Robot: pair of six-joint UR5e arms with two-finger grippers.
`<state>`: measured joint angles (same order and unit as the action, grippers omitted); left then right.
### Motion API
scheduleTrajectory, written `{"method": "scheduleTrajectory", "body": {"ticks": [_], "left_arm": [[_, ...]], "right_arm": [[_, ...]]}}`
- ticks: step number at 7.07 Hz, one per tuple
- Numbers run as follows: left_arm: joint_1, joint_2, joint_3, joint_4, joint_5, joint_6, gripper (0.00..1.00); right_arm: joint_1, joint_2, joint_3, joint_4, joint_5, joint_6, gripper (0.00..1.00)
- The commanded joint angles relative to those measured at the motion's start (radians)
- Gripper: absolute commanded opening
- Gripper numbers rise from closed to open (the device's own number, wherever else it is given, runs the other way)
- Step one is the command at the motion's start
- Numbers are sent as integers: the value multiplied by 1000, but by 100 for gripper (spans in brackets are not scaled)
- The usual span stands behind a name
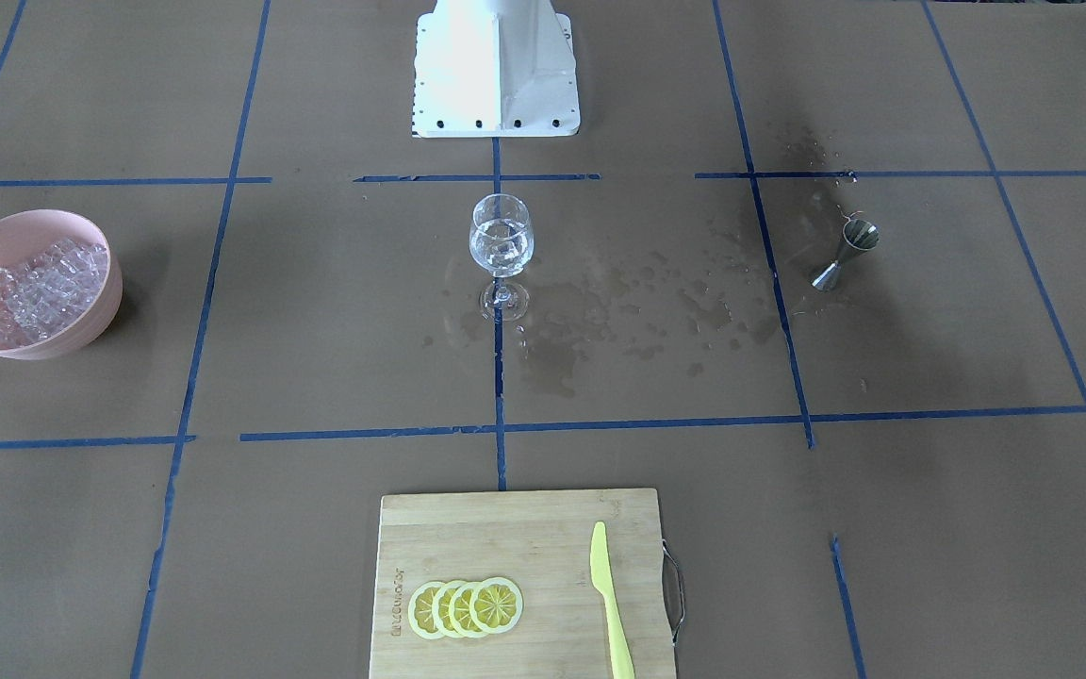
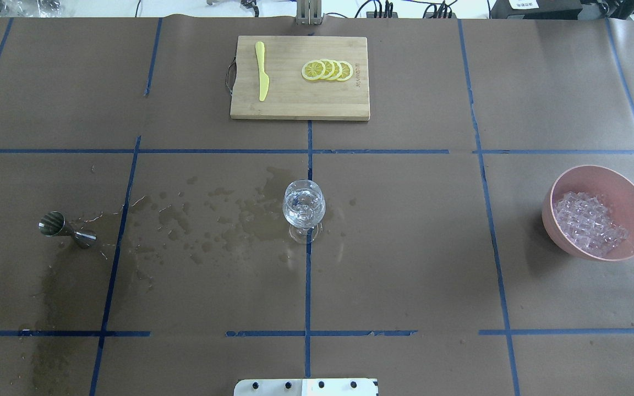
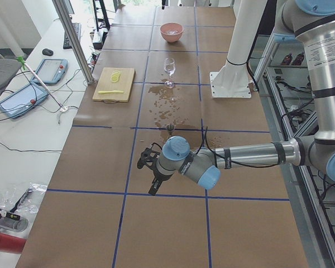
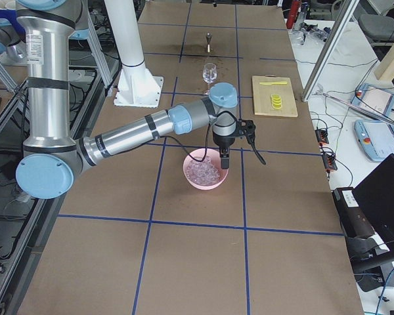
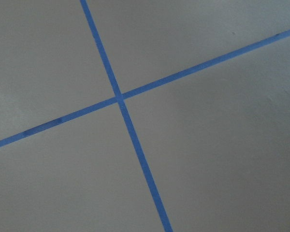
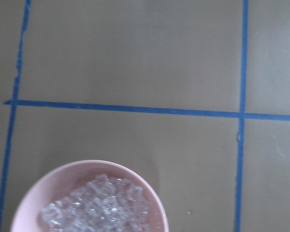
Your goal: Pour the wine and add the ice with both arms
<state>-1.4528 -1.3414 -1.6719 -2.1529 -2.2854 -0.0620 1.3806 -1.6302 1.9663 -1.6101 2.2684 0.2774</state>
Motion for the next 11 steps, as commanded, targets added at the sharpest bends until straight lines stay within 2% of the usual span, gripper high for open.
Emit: {"method": "scheduleTrajectory", "body": {"ticks": [1, 2, 3, 7, 9, 11], "left_arm": [[-121, -121, -20, 366, -81, 140, 100], [-135, -151, -93, 510, -95, 143, 100], [-164, -142, -153, 618, -92, 148, 100], [-166, -6, -206, 614, -85, 191, 100], [-132, 8, -198, 459, -85, 192, 100], [-126, 4, -200, 456, -91, 191, 100]], "right_arm": [[102, -30, -119, -14, 45, -215, 100], [129, -20, -129, -84, 68, -303, 100], [146, 1, -95, -178, 79, -338, 100], [135, 1, -55, -183, 62, -339, 100], [109, 3, -53, -182, 62, -330, 100], [86, -19, -61, -182, 65, -325, 100]]}}
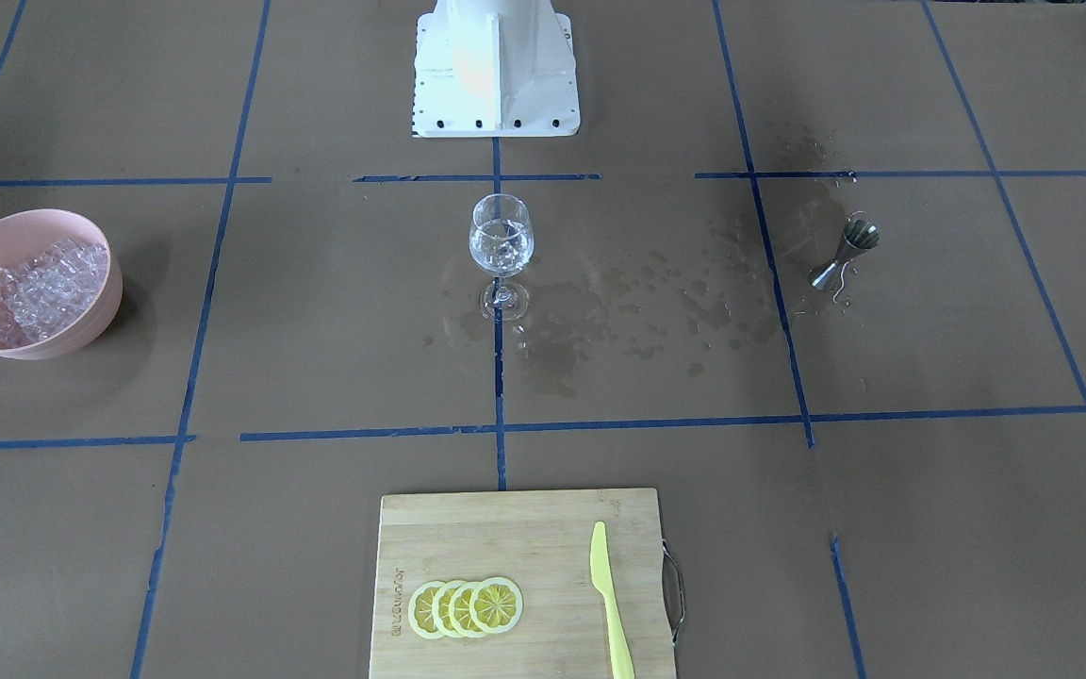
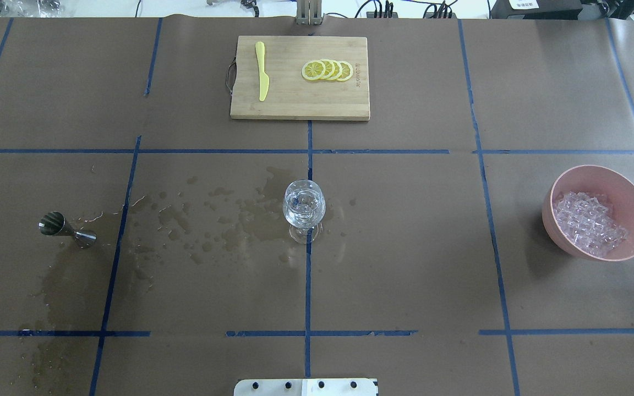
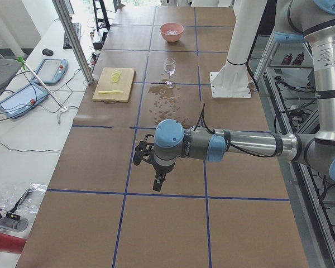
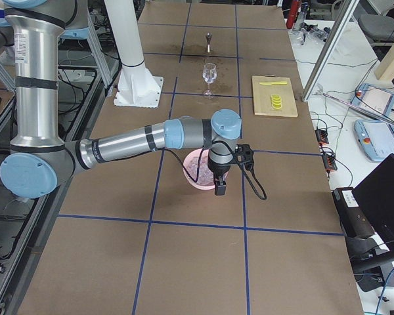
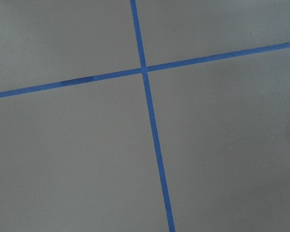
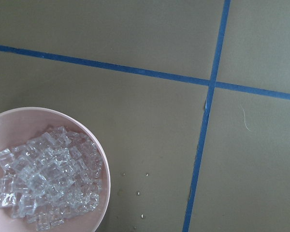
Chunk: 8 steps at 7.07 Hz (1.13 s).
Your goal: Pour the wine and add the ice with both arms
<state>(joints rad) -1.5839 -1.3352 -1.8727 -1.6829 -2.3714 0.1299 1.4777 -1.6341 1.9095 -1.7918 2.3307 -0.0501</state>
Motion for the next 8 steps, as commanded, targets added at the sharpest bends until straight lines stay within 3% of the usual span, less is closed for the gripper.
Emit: {"method": "scheduleTrajectory", "body": {"ticks": [1, 6, 8], "left_arm": [[5, -18, 10, -21, 1, -1, 100], [79, -38, 130, 0, 0, -3, 100], [73, -38, 48, 82, -5, -4, 100]], "right_arm": [[-13, -42, 11, 8, 13, -8, 100], [-45, -44, 6, 12, 13, -1, 100], [-45, -46, -56, 14, 4, -5, 100]]}}
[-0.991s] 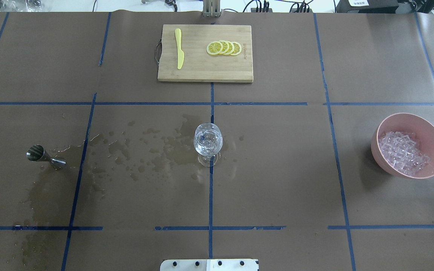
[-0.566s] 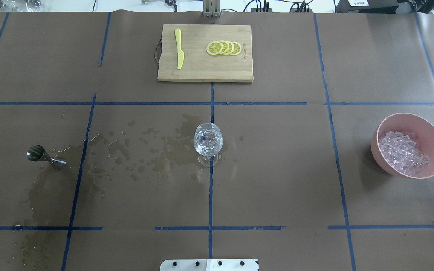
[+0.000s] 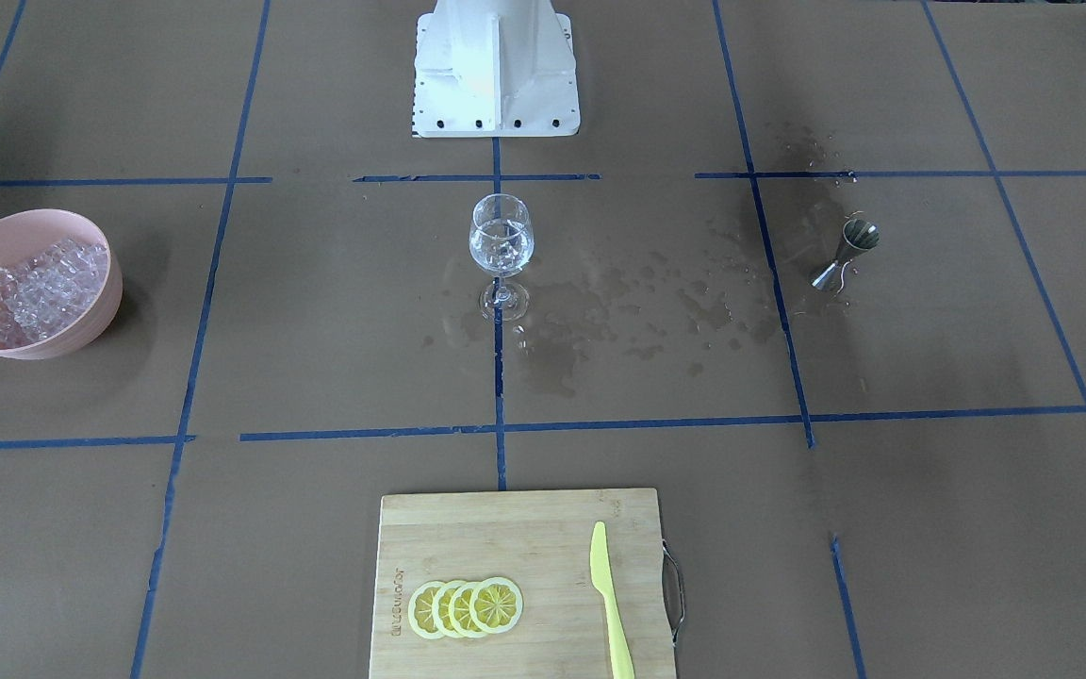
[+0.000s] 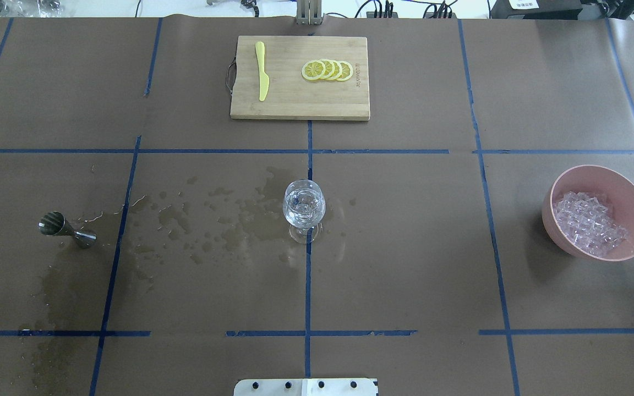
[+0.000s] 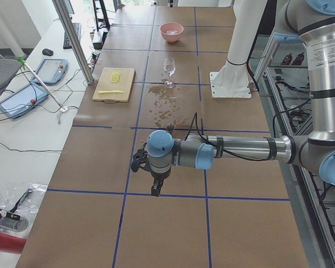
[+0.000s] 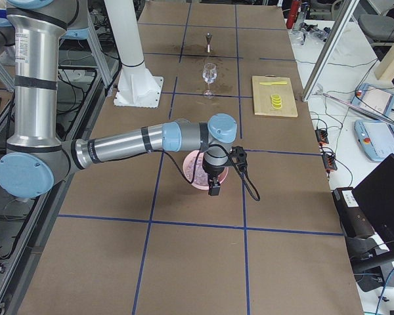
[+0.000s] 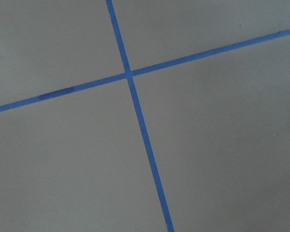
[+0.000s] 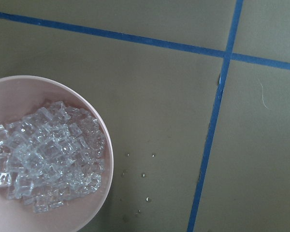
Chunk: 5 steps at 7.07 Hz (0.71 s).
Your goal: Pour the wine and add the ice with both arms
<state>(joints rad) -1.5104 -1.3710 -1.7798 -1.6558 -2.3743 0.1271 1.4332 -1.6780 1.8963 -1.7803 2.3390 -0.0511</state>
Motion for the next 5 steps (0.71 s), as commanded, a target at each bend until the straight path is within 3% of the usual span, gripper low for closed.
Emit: {"method": "scheduleTrajectory", "body": {"ticks": [1, 3, 5], "left_arm": [[-7, -9, -70, 112, -3, -6, 100], [-19, -14, -67, 91, 4, -7, 100], [-24, -80, -35, 93, 23, -4, 100]], "right_arm": [[0, -5, -74, 30, -9, -4, 100], [0, -40, -76, 128, -7, 5, 100], [0, -39, -83, 128, -7, 4, 100]]}}
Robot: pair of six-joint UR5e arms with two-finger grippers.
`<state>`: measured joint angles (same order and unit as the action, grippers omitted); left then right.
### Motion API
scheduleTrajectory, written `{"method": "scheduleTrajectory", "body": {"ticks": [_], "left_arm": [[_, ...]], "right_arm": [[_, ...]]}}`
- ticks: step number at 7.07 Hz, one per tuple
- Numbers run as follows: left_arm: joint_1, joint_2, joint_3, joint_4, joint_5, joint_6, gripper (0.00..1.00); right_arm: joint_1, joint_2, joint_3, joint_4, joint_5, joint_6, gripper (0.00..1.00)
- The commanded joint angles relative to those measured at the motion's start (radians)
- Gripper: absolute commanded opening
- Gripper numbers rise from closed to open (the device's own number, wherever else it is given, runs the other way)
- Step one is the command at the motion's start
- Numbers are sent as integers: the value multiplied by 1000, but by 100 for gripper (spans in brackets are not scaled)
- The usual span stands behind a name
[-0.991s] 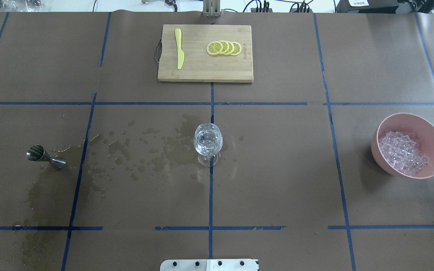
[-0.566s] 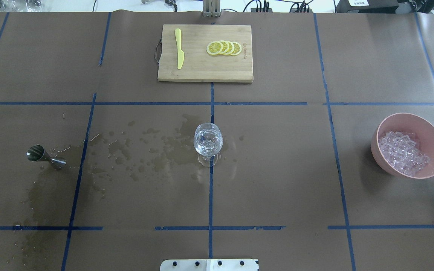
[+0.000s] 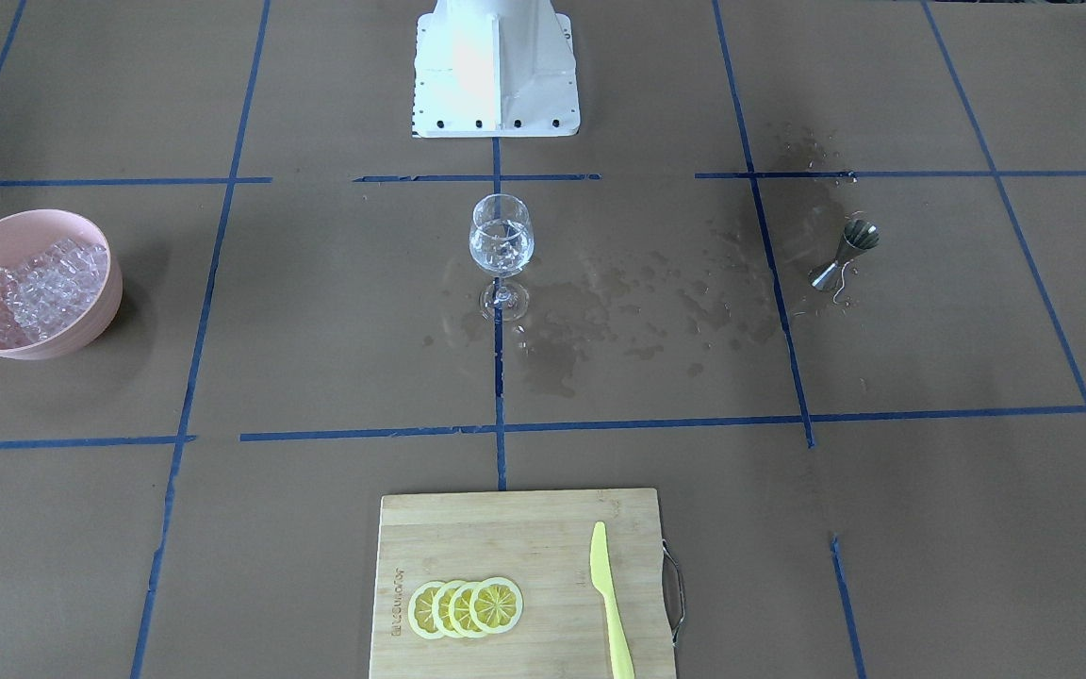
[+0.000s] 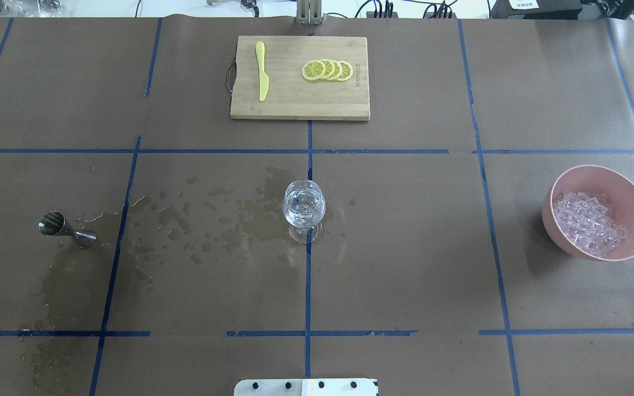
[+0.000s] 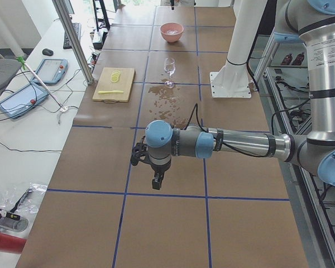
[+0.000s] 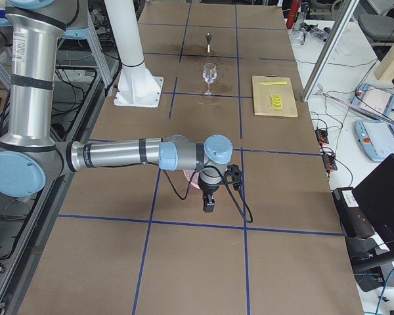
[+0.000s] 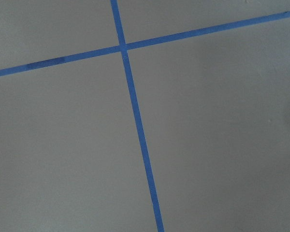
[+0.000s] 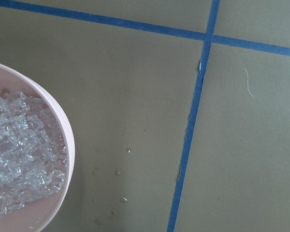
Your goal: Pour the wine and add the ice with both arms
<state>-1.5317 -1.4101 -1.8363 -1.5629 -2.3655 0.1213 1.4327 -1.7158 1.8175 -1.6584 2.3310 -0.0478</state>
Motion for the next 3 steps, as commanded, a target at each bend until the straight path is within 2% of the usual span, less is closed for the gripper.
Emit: {"method": "scheduleTrajectory", "body": {"ticks": [1, 3], "left_arm": [[-4, -91, 34, 4, 76, 1, 100], [-5, -104, 32, 3, 84, 3, 100]], "right_arm": [[3, 4, -7, 8, 1, 0, 100], [11, 5, -9, 6, 4, 2, 100]]}}
